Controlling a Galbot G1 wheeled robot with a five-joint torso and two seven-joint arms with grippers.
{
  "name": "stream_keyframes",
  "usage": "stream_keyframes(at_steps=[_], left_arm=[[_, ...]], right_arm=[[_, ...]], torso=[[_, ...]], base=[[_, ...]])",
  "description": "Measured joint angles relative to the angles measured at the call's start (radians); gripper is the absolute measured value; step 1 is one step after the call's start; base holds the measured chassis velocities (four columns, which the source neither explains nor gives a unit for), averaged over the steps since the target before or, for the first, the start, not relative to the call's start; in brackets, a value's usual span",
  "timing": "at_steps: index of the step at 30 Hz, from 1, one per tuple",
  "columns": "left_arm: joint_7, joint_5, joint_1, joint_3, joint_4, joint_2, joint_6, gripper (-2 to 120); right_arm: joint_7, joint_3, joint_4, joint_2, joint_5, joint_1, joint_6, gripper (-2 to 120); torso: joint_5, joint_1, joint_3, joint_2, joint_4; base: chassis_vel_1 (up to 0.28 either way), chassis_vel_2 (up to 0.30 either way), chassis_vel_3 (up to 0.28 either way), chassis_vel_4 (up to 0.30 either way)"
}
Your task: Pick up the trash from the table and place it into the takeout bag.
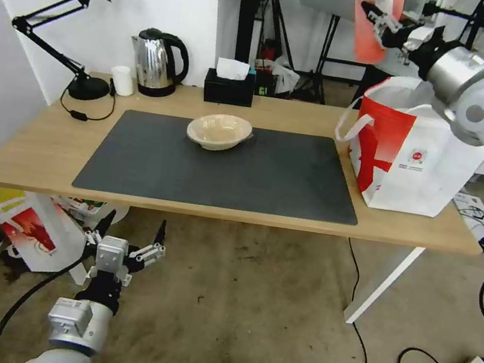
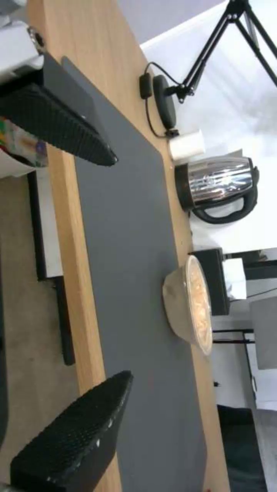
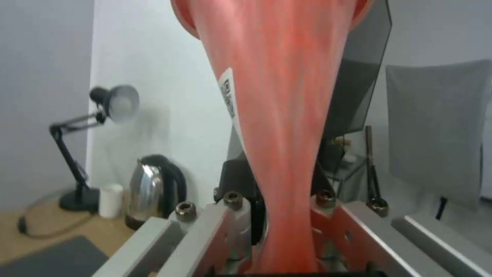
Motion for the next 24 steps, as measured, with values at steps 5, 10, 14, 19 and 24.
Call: stream_keyframes(at_steps=[5,10,14,19,24], left_arm=[[0.000,0.000,0.000,0.000,0.000,0.000,0.000,100],[0.000,0.000,0.000,0.000,0.000,0.000,0.000,100],[0.000,0.000,0.000,0.000,0.000,0.000,0.000,100],[0.000,0.000,0.000,0.000,0.000,0.000,0.000,100],[0.000,0.000,0.000,0.000,0.000,0.000,0.000,100]], right_arm=[[-0.061,0.006,-0.025,-0.012,-0.096,-0.003,0.023,7],[-0.100,0.006,-0.057,-0.019,-0.201,-0.011,0.066,7],[-0.119,0.018,-0.081,-0.013,-0.271,-0.023,0.099,7],[-0.134,0.033,-0.118,0.003,-0.340,-0.033,0.138,7],[-0.145,0.035,-0.137,0.010,-0.375,-0.030,0.155,7]], torso=[[0.0000,0.000,0.000,0.000,0.0000],[0.0000,0.000,0.000,0.000,-0.0001],[0.0001,0.000,0.000,0.000,-0.0001],[-0.0002,0.000,0.000,0.000,0.0000],[-0.0001,0.000,0.000,0.000,0.0000]], base=[[0.000,0.000,0.000,0.000],[0.000,0.000,0.000,0.000],[0.000,0.000,0.000,0.000],[0.000,0.000,0.000,0.000],[0.000,0.000,0.000,0.000]])
